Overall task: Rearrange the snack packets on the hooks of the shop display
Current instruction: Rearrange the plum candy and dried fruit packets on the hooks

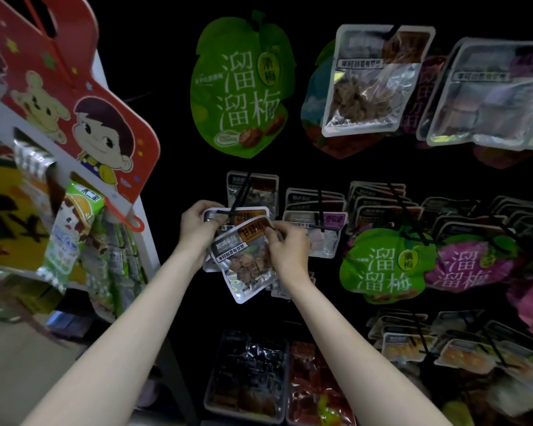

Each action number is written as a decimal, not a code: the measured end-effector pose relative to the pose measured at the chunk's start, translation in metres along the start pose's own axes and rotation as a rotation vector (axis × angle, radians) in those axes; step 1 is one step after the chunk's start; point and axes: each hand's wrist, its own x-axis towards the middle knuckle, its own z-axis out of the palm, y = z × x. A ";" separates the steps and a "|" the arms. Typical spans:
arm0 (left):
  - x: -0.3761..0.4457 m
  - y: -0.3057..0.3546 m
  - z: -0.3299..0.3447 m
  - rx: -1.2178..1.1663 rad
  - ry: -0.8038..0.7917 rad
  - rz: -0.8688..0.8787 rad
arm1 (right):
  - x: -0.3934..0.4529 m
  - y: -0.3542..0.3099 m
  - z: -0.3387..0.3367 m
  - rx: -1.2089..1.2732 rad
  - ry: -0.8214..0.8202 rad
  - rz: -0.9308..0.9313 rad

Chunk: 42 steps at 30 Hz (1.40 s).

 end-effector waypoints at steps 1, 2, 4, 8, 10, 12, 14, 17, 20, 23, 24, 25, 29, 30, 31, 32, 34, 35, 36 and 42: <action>-0.001 0.000 0.000 0.011 0.002 0.013 | -0.001 0.001 0.001 0.005 0.004 0.008; -0.001 0.000 0.001 0.022 0.006 0.024 | -0.001 0.003 0.004 0.022 0.010 0.022; -0.001 -0.004 0.004 0.050 0.017 0.029 | -0.001 0.007 0.006 0.060 0.030 0.048; 0.002 -0.010 0.008 0.311 0.141 0.080 | 0.000 0.007 0.004 0.054 0.059 0.024; -0.002 -0.013 0.007 0.436 0.162 0.149 | 0.004 0.007 0.006 0.055 0.071 0.024; -0.008 -0.017 0.008 0.440 0.044 0.180 | 0.007 0.008 0.011 0.028 0.072 0.018; -0.012 -0.021 0.008 0.438 -0.117 0.206 | 0.008 0.012 0.016 -0.042 0.093 0.008; -0.014 -0.017 0.006 0.392 -0.182 0.157 | 0.003 0.022 0.016 -0.097 0.156 -0.055; -0.013 -0.016 0.005 0.283 -0.172 0.136 | -0.006 0.027 0.014 0.031 0.150 -0.134; -0.019 -0.019 0.000 0.267 -0.101 0.237 | -0.012 0.019 0.012 0.195 0.123 -0.144; -0.020 -0.021 -0.003 0.276 -0.056 0.290 | -0.012 0.015 0.012 0.229 0.108 -0.140; -0.021 -0.021 -0.006 0.285 -0.008 0.338 | -0.012 0.012 0.014 0.256 0.094 -0.137; -0.016 -0.016 -0.008 0.379 0.112 0.401 | -0.007 -0.001 0.022 0.337 0.086 -0.053; -0.018 -0.014 -0.005 0.405 0.119 0.415 | -0.005 -0.004 0.024 0.348 0.099 -0.018; -0.021 -0.013 -0.002 0.437 0.113 0.439 | -0.004 -0.007 0.025 0.353 0.114 0.012; -0.026 -0.014 0.000 0.475 0.101 0.467 | -0.002 -0.009 0.026 0.350 0.126 0.031; -0.035 -0.020 0.003 0.547 0.061 0.516 | 0.001 -0.010 0.026 0.328 0.138 0.047; -0.039 -0.024 0.003 0.574 0.036 0.526 | 0.001 -0.010 0.026 0.314 0.142 0.047; -0.043 -0.029 0.002 0.601 0.008 0.526 | 0.000 -0.008 0.025 0.297 0.145 0.044; -0.051 -0.039 0.002 0.715 -0.160 0.584 | 0.004 -0.004 0.028 0.299 0.113 0.103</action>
